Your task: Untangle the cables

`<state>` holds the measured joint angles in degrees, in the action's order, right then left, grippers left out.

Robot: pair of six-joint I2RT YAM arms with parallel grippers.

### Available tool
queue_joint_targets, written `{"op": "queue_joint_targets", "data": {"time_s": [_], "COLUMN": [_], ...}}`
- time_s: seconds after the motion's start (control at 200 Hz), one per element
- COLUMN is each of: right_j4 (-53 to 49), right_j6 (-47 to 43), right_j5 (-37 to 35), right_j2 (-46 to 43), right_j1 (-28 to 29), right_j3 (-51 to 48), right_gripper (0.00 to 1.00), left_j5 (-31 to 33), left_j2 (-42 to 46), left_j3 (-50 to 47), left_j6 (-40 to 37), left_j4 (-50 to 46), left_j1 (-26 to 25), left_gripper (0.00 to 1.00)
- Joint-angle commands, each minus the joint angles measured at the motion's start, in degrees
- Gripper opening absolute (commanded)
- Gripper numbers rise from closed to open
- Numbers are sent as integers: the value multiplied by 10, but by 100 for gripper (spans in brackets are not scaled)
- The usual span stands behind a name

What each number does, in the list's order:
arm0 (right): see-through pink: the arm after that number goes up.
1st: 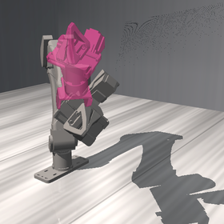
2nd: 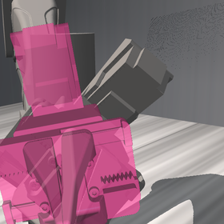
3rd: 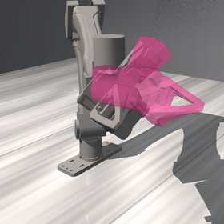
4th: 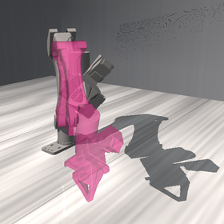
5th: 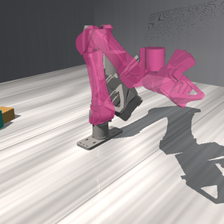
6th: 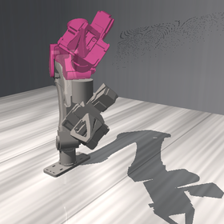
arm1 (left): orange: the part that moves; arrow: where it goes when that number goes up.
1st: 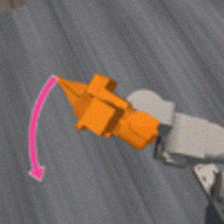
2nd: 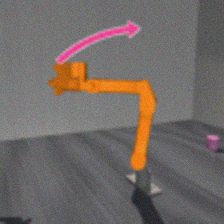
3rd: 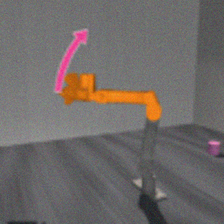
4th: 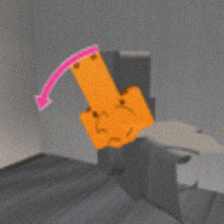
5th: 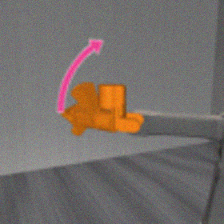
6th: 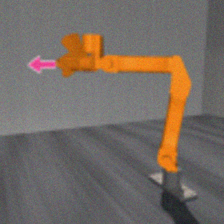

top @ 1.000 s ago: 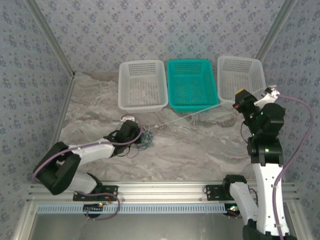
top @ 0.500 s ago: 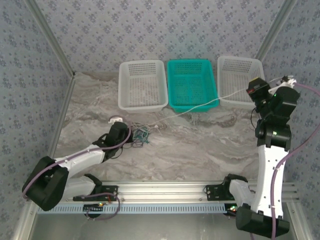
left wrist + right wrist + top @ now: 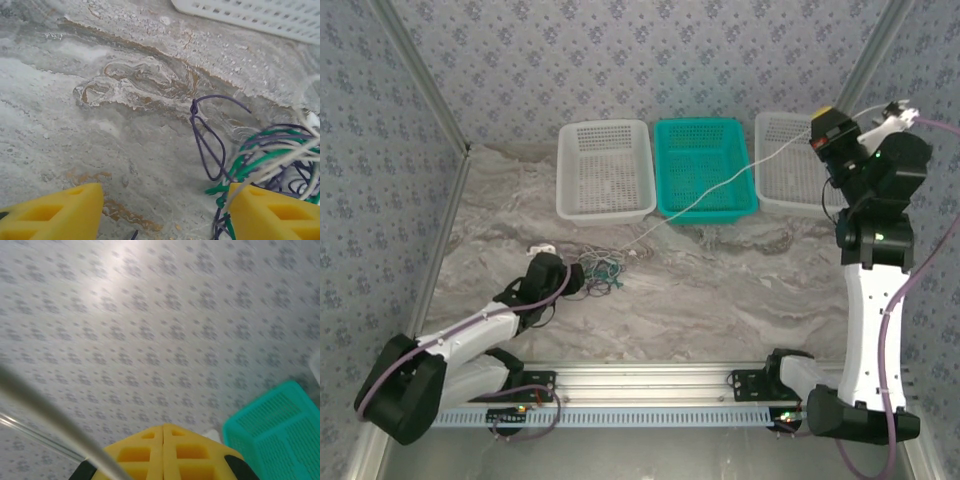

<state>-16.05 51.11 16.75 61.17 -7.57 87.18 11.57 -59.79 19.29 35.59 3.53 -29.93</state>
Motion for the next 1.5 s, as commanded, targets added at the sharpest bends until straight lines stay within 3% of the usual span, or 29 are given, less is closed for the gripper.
{"op": "queue_joint_targets", "data": {"time_s": [0.0,0.125,0.26,0.35,0.575,0.72,0.834,0.904,1.054,1.309,1.494], "right_j4": [-5,-15,-20,-36,-77,-65,-58,-67,-101,-99,-105], "right_j6": [17,10,-20,-43,-93,-78,-58,-53,-52,-10,13], "right_j5": [4,-7,-12,-16,-24,-24,-10,-11,-56,-134,-165], "right_j2": [20,52,88,112,176,204,233,246,256,205,194], "right_j1": [19,75,155,203,270,281,281,282,271,174,64], "right_j3": [83,129,162,191,299,343,395,428,492,504,537], "right_gripper": [0,0,0,0,0,0,0,0,0,0,0], "left_j5": [-44,-81,-202,-241,-312,-245,-175,-136,-42,24,26], "left_j2": [55,103,102,75,-59,-145,-209,-261,-341,-382,-360], "left_j3": [28,64,67,95,189,212,191,210,258,238,204], "left_j6": [-5,-11,-37,-73,-157,-226,-254,-276,-232,-125,-123], "left_j4": [-34,-42,82,107,109,128,209,206,171,145,140], "left_j1": [7,7,-6,-36,-89,-126,-129,-129,-119,-91,-77], "left_gripper": [76,82,91,99,99,99,99,99,98,95,96]}}
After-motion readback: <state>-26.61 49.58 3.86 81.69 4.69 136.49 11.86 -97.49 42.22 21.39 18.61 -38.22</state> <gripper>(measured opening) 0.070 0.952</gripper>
